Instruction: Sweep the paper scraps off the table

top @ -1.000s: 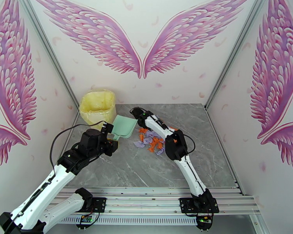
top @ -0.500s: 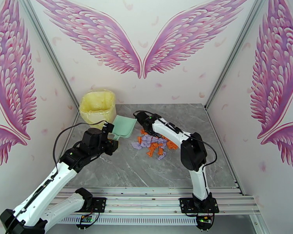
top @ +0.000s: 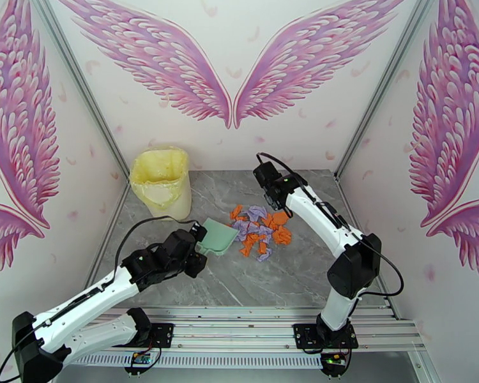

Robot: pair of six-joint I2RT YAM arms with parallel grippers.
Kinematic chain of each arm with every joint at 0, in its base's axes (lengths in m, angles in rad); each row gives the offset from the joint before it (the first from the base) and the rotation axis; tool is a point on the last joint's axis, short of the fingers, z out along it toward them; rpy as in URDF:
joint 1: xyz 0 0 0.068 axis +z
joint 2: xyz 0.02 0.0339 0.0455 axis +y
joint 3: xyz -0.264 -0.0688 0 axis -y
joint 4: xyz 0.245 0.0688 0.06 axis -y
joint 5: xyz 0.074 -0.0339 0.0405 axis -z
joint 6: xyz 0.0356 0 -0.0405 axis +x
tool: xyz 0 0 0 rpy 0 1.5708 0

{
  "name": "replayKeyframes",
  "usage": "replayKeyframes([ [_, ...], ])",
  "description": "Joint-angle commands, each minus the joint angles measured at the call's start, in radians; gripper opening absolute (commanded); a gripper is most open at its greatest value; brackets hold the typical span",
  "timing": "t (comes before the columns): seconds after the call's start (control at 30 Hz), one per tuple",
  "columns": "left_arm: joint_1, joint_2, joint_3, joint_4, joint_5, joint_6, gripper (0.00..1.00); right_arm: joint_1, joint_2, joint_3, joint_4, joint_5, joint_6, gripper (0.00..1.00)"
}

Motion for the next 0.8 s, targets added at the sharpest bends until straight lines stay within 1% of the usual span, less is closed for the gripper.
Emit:
replayKeyframes([
  [0.0,-0.062,-0.003,-0.049,0.011,-0.017,-0.132,0.00,-0.025,-0.024,-0.032,-0.026,-0.051,0.039,0.02],
  [0.07,-0.107,0.031,-0.081,0.012,-0.042,-0.173,0.00,-0.039,-0.019,-0.038,-0.031,-0.073,0.044,0.00],
  [0.17,-0.164,0.073,-0.124,0.019,-0.079,-0.215,0.00,-0.059,-0.014,-0.043,-0.027,-0.110,0.048,0.00],
  [0.3,-0.221,0.127,-0.142,0.025,-0.115,-0.238,0.00,-0.090,0.013,-0.016,-0.041,-0.150,0.053,0.00],
  [0.4,-0.246,0.192,-0.122,0.023,-0.141,-0.226,0.00,-0.119,0.062,0.040,-0.069,-0.161,0.046,0.00],
  [0.53,-0.263,0.300,-0.065,0.027,-0.166,-0.182,0.00,-0.149,0.155,0.156,-0.134,-0.125,0.030,0.00],
  [0.63,-0.275,0.357,-0.024,0.039,-0.167,-0.151,0.00,-0.156,0.233,0.236,-0.176,-0.113,0.001,0.00],
  [0.77,-0.284,0.400,0.008,0.060,-0.137,-0.117,0.00,-0.165,0.330,0.335,-0.226,-0.122,-0.015,0.00],
])
